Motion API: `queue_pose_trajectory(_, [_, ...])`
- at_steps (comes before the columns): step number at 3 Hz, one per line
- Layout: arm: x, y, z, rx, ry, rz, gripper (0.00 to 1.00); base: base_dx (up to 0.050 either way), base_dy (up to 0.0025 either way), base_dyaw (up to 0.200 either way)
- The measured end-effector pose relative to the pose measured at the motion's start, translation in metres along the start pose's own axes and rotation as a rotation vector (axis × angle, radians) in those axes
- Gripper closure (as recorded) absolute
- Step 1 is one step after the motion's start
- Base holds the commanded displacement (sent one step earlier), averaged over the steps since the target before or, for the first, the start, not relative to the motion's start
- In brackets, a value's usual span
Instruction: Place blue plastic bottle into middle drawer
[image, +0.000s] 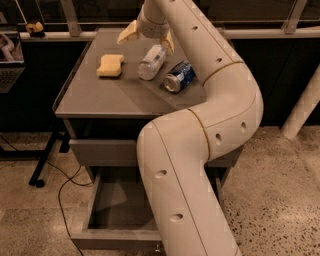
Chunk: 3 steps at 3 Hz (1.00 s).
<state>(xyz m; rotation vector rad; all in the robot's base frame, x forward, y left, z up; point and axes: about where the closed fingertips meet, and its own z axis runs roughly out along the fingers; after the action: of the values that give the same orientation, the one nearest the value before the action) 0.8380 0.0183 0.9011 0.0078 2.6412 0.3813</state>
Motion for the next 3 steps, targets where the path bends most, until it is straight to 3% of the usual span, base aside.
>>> queue_pose_trajectory(2, [0.011,-0.021,0.032,0.068,0.043,0.044,0.0,0.0,0.0,0.0])
queue_pose_trajectory(3, [0.006,-0.027,0.043,0.169,0.023,0.035,0.0,0.0,0.0,0.0])
